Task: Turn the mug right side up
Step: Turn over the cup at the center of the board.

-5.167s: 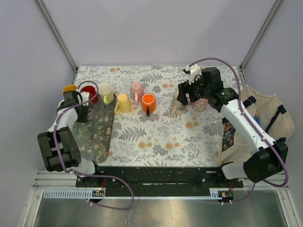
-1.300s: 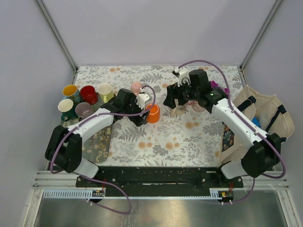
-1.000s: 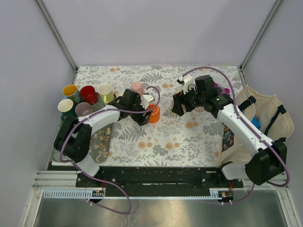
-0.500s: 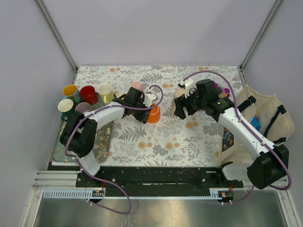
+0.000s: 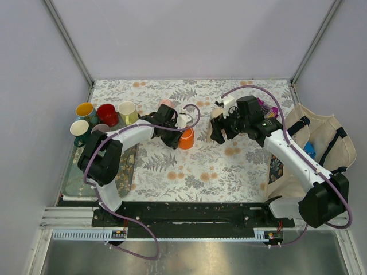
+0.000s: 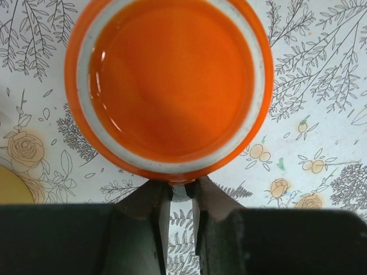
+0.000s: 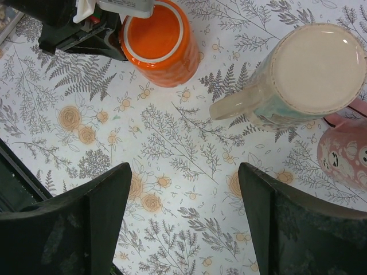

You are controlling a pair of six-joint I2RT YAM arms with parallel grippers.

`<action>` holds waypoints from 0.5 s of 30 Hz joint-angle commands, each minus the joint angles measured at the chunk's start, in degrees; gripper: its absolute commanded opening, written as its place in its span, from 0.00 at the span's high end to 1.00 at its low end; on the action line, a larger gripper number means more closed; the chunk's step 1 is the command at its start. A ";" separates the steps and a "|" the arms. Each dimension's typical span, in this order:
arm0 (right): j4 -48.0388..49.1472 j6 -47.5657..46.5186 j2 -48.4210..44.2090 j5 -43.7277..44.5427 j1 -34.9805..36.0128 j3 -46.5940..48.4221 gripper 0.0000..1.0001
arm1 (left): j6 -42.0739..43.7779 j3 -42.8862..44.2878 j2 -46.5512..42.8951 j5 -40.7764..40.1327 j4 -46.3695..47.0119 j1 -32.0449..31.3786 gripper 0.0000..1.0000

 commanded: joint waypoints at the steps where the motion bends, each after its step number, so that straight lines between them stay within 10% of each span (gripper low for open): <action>1: 2.35 -1.13 0.10 0.13 -0.34 1.50 0.16 | 2.95 2.76 -0.50 2.93 -1.59 -0.30 0.89; 15: 8.75 -17.92 -4.90 0.56 -0.08 -3.59 0.20 | -4.51 19.54 -2.53 22.06 -22.41 10.93 1.00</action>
